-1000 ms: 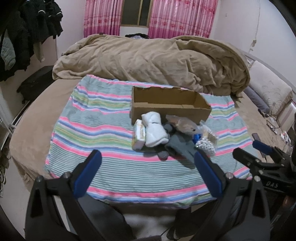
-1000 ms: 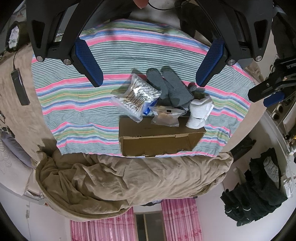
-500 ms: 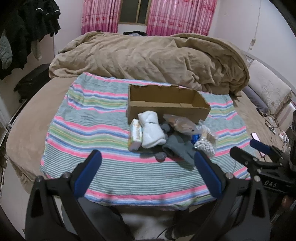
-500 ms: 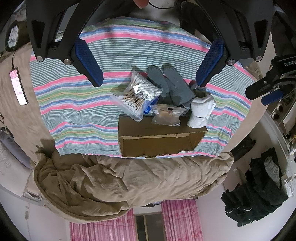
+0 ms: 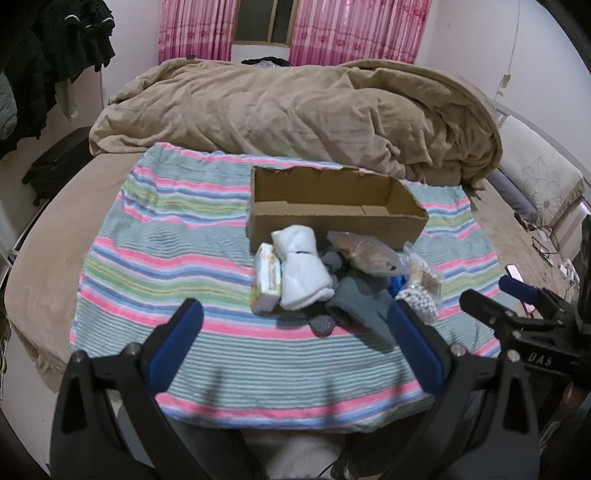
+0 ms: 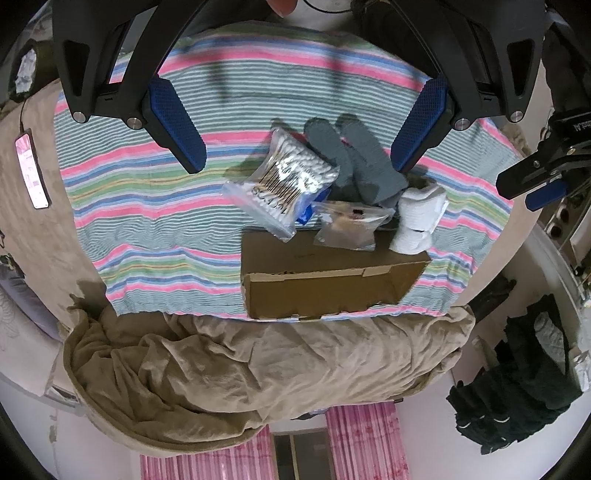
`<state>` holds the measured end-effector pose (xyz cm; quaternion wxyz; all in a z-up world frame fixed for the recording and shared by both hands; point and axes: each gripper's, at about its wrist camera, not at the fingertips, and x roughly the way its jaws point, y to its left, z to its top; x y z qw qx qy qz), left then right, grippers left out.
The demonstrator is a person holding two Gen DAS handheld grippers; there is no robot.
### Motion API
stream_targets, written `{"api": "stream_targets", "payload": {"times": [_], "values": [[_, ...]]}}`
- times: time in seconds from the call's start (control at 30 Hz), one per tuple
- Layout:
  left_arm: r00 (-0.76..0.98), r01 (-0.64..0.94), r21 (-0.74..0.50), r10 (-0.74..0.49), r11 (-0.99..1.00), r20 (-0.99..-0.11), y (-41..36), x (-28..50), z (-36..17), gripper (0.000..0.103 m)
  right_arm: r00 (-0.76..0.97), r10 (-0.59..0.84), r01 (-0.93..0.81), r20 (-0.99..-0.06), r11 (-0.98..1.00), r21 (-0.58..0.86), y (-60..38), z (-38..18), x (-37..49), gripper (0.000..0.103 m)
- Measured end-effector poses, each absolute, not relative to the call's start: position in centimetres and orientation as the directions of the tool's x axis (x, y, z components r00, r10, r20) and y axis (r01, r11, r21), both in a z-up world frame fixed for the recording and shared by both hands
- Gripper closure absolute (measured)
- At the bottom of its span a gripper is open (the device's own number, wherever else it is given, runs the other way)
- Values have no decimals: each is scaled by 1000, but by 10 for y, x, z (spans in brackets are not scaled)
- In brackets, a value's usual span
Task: Organize objects
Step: 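Grasp the white socks with the left gripper while the right gripper grasps the cotton swab bag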
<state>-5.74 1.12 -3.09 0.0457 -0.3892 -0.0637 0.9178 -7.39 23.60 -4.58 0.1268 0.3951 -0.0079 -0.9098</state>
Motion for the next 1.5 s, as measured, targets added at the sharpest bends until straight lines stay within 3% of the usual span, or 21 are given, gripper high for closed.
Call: {"api": "stream_targets", "payload": {"times": [0.4, 0.5, 0.63, 0.97, 1.0, 1.07, 1.13, 1.3, 1.5], "values": [[-672, -66, -152, 156, -986, -724, 23, -109, -58, 4, -616, -207, 170, -760, -977, 128, 249, -76, -112, 2], [-659, -71, -144, 155, -987, -736, 27, -122, -67, 11, -598, -211, 154, -773, -977, 147, 251, -87, -123, 2], [-632, -71, -137, 151, -988, -760, 31, -142, -87, 11, -573, -207, 110, -793, -978, 176, 255, -102, -139, 4], [-607, -80, -106, 133, -991, -784, 35, -155, -109, 34, -524, -289, 93, -801, -955, 283, 250, -126, -150, 8], [-608, -81, -104, 132, -991, -783, 35, -154, -108, 40, -522, -298, 95, -799, -952, 292, 249, -128, -149, 10], [-606, -87, -104, 136, -991, -784, 36, -152, -106, 46, -518, -336, 123, -786, -939, 320, 247, -128, -147, 35], [-606, -91, -102, 136, -991, -784, 37, -149, -105, 52, -524, -342, 144, -780, -938, 315, 243, -124, -144, 46], [-608, -105, -90, 135, -990, -782, 42, -141, -100, 66, -544, -344, 152, -765, -937, 314, 244, -116, -137, 57], [-623, -84, -88, 121, -993, -773, 40, -136, -90, 69, -584, -346, 149, -735, -935, 322, 254, -104, -128, 66]]}}
